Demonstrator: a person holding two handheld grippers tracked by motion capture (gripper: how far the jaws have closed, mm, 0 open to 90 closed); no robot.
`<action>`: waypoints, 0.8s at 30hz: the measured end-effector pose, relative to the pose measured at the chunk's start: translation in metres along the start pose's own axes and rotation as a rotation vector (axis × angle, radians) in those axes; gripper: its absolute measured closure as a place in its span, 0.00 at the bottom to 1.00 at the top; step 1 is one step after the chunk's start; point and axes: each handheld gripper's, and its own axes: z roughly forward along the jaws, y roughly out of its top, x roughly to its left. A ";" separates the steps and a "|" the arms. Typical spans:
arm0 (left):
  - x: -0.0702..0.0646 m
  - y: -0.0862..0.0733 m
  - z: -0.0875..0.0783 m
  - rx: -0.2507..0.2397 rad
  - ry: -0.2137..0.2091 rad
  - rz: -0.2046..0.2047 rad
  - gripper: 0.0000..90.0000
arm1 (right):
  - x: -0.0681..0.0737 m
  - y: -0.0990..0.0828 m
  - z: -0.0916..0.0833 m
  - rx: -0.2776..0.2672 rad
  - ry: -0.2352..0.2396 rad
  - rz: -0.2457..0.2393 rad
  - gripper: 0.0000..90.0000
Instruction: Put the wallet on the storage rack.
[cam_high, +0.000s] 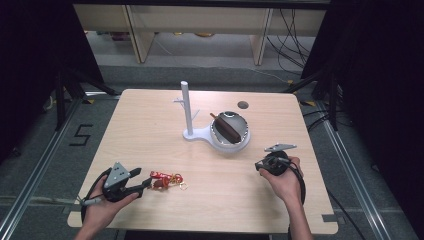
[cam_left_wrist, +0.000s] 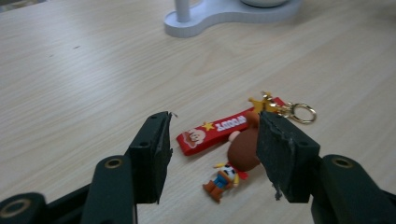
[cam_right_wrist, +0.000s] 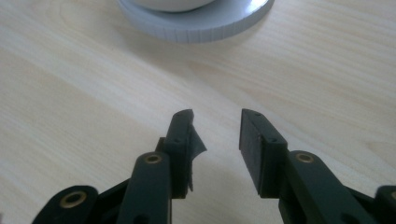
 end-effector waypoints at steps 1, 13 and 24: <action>0.000 0.005 -0.001 0.020 -0.012 0.023 0.50 | -0.001 -0.001 -0.001 0.004 0.010 0.005 0.72; -0.002 0.051 0.016 0.344 -0.226 0.265 0.54 | 0.000 -0.002 0.002 0.039 0.031 0.008 0.67; -0.010 0.069 0.040 0.514 -0.282 0.432 0.54 | 0.000 -0.003 0.004 0.046 0.051 0.031 0.65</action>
